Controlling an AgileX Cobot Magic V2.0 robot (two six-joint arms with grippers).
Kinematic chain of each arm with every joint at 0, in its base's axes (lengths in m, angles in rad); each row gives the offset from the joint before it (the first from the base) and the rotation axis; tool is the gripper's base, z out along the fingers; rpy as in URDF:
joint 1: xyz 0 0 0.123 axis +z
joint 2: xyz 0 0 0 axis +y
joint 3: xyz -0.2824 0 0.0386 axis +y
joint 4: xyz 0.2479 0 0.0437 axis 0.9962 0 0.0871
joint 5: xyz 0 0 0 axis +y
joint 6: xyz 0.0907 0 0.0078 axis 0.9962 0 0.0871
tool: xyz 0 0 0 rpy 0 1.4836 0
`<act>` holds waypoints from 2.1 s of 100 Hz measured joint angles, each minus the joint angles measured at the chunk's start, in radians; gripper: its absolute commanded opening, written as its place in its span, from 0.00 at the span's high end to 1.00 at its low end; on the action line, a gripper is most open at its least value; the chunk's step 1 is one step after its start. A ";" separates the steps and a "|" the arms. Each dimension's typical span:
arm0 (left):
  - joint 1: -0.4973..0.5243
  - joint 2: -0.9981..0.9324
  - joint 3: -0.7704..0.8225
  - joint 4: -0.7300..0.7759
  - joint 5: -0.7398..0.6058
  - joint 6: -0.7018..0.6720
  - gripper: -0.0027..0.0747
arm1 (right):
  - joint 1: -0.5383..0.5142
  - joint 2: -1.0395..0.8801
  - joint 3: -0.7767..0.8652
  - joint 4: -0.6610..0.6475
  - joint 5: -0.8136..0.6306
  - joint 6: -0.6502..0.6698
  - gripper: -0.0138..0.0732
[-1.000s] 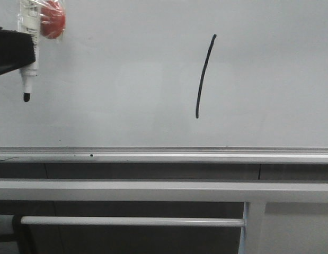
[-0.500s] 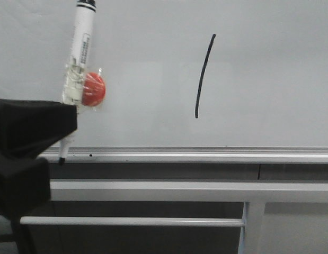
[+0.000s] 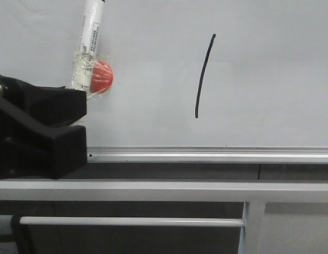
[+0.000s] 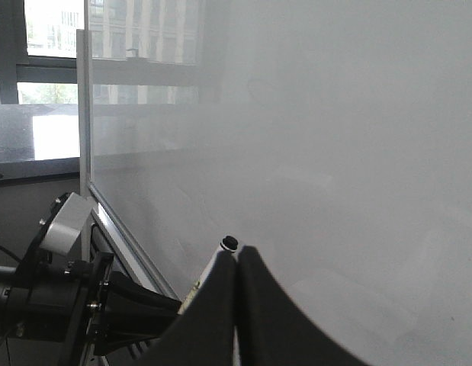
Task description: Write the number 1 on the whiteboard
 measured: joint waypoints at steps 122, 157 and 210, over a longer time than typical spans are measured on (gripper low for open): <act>0.128 0.007 -0.034 0.045 -0.006 0.002 0.99 | 0.000 0.000 0.000 -0.002 0.002 0.002 0.91; 0.057 -0.053 0.021 -0.051 -0.008 0.044 0.99 | 0.000 0.000 0.000 -0.011 0.002 0.002 0.91; -0.194 -0.492 0.029 -0.378 -0.031 0.671 0.99 | 0.000 -0.118 0.000 -0.031 0.011 0.000 0.91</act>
